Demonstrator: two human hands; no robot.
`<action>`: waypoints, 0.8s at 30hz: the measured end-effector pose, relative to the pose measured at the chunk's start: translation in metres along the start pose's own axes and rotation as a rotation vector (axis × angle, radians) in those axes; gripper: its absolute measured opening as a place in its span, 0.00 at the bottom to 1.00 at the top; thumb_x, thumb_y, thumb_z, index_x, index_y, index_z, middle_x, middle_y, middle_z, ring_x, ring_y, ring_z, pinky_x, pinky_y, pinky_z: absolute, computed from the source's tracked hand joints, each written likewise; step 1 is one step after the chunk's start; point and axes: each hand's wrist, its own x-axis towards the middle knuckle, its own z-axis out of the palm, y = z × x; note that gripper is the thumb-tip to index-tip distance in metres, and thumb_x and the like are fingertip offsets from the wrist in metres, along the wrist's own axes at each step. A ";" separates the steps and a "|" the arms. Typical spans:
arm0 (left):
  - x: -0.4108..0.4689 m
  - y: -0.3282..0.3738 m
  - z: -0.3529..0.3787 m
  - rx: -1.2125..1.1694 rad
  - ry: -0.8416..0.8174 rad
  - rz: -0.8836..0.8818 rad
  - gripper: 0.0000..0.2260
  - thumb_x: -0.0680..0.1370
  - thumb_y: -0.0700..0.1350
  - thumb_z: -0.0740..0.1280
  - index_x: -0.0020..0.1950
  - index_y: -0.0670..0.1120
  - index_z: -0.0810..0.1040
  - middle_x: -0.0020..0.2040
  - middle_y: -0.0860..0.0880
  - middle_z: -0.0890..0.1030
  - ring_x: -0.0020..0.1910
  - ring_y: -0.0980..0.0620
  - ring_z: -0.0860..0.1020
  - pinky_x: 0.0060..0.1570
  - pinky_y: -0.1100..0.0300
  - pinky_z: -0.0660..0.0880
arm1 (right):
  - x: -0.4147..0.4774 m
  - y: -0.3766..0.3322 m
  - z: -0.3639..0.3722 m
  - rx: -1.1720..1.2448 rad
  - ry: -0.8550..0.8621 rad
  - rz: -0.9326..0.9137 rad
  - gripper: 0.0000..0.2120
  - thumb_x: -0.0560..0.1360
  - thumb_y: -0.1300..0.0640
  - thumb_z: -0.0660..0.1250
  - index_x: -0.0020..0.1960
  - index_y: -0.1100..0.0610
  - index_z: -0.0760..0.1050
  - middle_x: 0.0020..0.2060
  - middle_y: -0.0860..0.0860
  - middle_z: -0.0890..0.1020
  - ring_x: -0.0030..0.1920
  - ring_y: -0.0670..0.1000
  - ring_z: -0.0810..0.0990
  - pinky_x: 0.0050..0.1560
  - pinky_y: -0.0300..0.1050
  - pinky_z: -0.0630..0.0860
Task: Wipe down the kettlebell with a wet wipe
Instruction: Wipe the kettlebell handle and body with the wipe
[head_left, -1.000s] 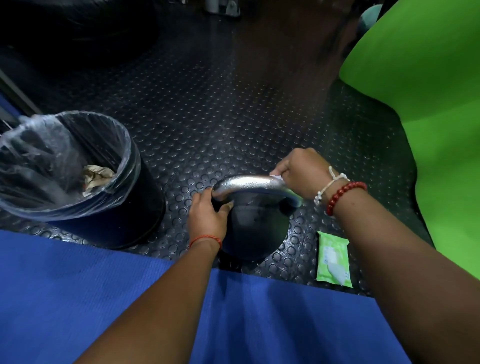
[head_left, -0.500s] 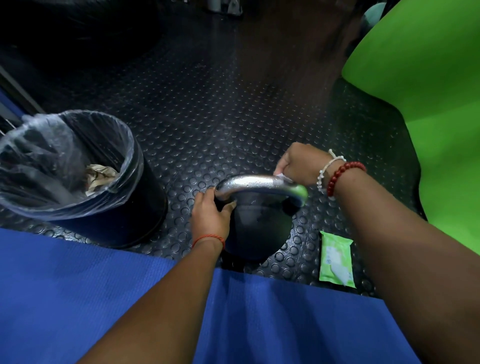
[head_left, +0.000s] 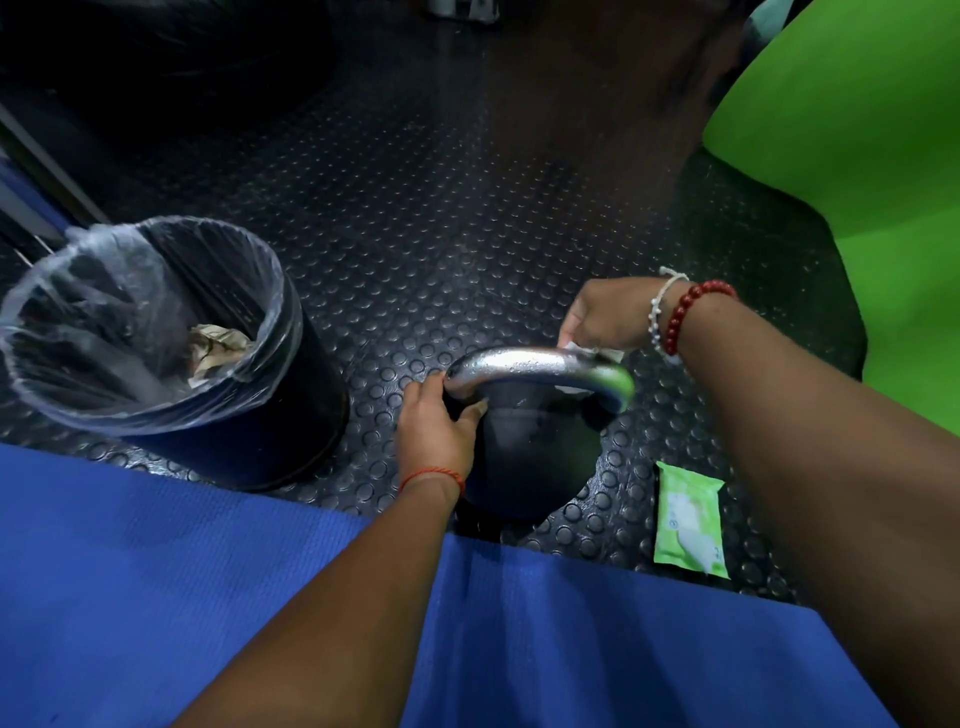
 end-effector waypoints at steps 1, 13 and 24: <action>0.000 0.000 0.000 0.000 0.001 0.001 0.11 0.72 0.50 0.72 0.50 0.48 0.76 0.51 0.52 0.73 0.49 0.50 0.75 0.52 0.55 0.75 | -0.001 0.000 0.002 0.005 0.027 -0.015 0.12 0.78 0.58 0.60 0.43 0.48 0.80 0.41 0.42 0.80 0.42 0.42 0.77 0.48 0.43 0.75; 0.001 -0.001 -0.001 0.006 -0.004 0.006 0.11 0.72 0.50 0.72 0.50 0.47 0.76 0.51 0.51 0.73 0.49 0.49 0.75 0.52 0.54 0.75 | -0.026 0.001 0.042 0.205 0.514 0.043 0.18 0.75 0.67 0.59 0.50 0.52 0.84 0.48 0.47 0.84 0.29 0.41 0.70 0.25 0.25 0.65; 0.000 0.000 -0.001 -0.007 -0.005 0.002 0.10 0.72 0.50 0.72 0.49 0.48 0.76 0.51 0.51 0.73 0.49 0.48 0.76 0.53 0.54 0.75 | -0.027 0.007 0.110 0.090 1.052 -0.141 0.19 0.68 0.74 0.64 0.55 0.61 0.81 0.53 0.57 0.83 0.55 0.55 0.82 0.56 0.55 0.78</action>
